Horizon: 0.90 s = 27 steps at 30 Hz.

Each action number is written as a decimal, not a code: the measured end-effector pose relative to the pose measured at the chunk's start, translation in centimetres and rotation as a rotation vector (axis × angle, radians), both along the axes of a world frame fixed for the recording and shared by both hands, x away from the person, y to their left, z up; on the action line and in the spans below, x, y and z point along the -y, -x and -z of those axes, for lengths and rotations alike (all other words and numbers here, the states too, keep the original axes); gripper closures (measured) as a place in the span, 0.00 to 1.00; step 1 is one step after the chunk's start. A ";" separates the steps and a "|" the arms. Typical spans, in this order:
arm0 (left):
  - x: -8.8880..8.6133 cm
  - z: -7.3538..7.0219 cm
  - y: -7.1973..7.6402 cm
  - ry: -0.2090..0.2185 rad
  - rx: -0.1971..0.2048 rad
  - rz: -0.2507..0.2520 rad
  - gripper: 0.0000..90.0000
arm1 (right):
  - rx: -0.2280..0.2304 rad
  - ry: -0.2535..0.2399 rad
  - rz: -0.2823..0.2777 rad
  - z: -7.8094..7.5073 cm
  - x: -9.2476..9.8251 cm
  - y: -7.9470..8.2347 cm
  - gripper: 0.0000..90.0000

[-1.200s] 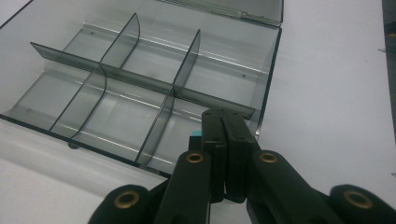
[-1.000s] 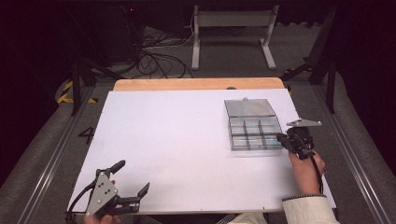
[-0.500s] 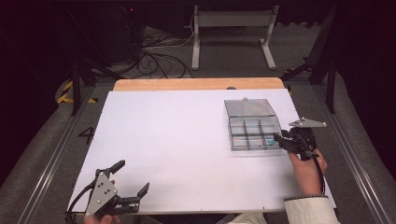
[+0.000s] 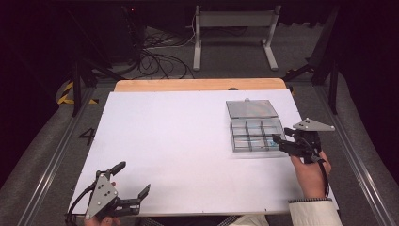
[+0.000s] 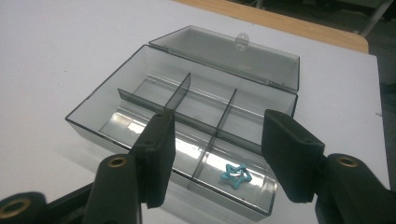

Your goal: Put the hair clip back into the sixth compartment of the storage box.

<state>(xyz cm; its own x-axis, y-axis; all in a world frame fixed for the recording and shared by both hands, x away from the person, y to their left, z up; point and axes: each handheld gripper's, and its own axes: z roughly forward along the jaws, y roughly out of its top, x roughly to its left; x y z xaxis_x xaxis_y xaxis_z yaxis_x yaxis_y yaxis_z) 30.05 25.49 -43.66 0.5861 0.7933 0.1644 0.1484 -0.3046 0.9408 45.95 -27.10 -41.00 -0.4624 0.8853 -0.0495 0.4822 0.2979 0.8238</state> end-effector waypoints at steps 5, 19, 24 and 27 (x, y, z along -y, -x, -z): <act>0.0 0.0 0.1 0.000 0.002 -0.002 0.04 | 0.014 0.003 -0.015 -0.4 -0.4 0.4 0.49; -0.1 -0.2 0.3 0.008 0.004 -0.005 0.04 | 0.068 -0.045 -0.174 -1.3 -1.3 3.0 0.19; -0.2 -0.1 0.4 0.006 0.005 -0.007 0.04 | 0.093 -0.059 -0.259 -1.0 -1.5 4.3 0.07; -0.3 -0.1 0.6 0.014 0.001 -0.008 0.04 | 0.104 -0.059 -0.294 -0.8 -1.6 5.1 0.05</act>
<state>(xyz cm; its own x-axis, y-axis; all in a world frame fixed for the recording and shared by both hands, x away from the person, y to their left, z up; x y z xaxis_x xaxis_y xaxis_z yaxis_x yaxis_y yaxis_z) 29.40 25.79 -43.52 0.5798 0.8001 0.1539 0.1497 -0.2903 0.9452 40.86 -25.45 -40.24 -0.6943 0.7169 -0.0625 0.2947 0.3625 0.8841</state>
